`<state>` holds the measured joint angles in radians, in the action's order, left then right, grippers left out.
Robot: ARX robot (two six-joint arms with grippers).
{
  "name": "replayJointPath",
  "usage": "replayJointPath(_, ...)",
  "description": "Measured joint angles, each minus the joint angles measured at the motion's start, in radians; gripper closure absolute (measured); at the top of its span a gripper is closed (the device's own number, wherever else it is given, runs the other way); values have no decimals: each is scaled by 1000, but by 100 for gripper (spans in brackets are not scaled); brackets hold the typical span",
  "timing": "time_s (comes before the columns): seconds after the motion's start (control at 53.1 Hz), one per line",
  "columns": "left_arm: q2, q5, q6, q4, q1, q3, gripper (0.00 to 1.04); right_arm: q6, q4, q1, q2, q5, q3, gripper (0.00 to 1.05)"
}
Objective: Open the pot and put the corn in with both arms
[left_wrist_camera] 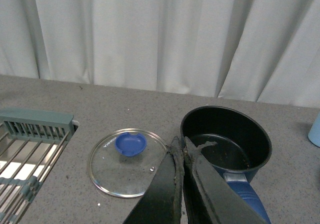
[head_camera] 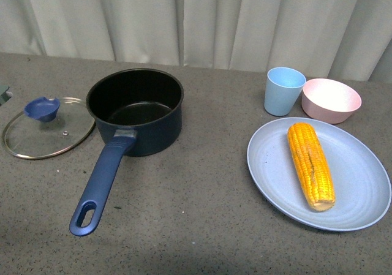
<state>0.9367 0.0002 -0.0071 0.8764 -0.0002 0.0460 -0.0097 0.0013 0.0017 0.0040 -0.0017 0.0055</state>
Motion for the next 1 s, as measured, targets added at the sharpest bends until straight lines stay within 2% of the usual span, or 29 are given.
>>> replayJointPath(0.697, -553, 0, 0, -491, 0, -26, 101, 0, 0, 0, 0, 0, 0, 9)
replayJointPath(0.999, -680, 0, 0, -616, 0, -26, 101, 0, 0, 0, 0, 0, 0, 9)
